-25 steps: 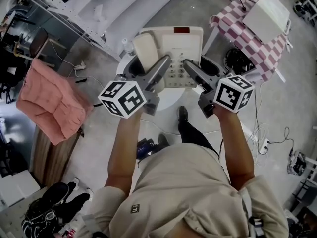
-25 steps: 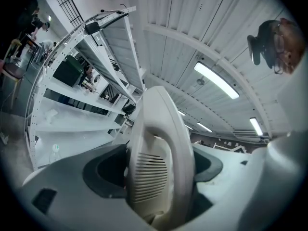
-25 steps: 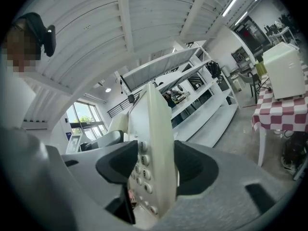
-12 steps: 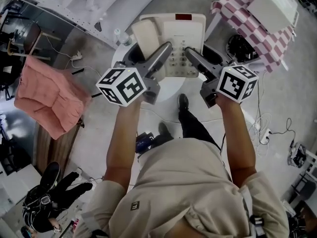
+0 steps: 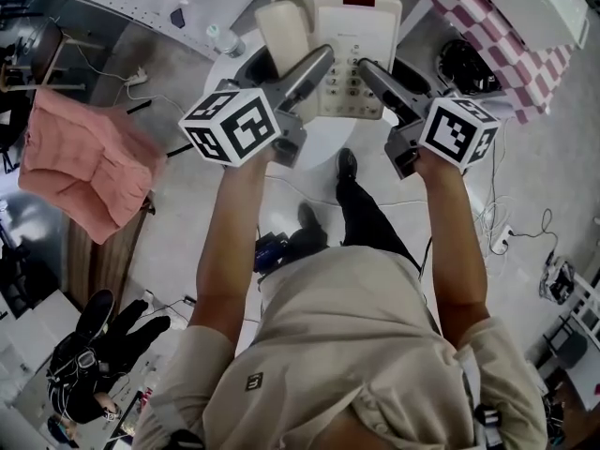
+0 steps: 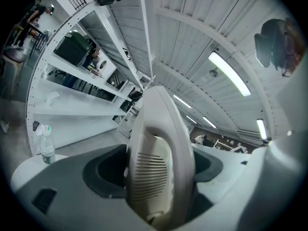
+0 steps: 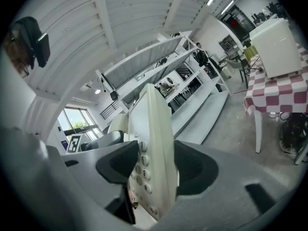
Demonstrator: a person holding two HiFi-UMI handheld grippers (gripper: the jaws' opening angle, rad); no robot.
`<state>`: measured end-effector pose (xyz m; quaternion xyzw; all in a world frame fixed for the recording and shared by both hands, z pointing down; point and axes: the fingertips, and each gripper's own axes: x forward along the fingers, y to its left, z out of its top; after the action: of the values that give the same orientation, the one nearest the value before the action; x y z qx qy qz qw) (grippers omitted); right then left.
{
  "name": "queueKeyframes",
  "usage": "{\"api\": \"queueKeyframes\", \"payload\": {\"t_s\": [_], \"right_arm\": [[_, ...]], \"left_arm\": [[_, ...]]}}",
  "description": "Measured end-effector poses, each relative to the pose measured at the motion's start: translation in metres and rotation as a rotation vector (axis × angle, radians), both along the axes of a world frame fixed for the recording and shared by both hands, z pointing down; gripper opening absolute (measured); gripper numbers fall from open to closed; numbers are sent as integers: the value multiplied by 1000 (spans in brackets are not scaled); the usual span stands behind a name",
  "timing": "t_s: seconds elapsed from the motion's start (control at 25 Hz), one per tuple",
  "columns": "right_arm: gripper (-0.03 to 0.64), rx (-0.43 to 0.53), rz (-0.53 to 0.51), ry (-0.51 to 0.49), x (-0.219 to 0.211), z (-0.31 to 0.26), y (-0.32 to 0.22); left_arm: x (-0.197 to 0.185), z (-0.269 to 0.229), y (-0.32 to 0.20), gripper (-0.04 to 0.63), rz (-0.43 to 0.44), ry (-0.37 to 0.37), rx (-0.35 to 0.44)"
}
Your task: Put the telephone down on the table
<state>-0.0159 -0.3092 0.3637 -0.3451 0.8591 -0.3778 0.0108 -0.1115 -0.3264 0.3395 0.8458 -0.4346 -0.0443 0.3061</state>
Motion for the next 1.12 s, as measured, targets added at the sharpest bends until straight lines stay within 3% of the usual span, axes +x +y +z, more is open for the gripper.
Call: {"api": "queueKeyframes", "payload": {"t_s": [1.0, 1.12], "right_arm": [[224, -168, 3, -14, 11, 121, -52], [222, -186, 0, -17, 12, 134, -55]], "left_arm": [[11, 123, -56, 365, -2, -20, -171], [16, 139, -56, 365, 9, 6, -210]]}}
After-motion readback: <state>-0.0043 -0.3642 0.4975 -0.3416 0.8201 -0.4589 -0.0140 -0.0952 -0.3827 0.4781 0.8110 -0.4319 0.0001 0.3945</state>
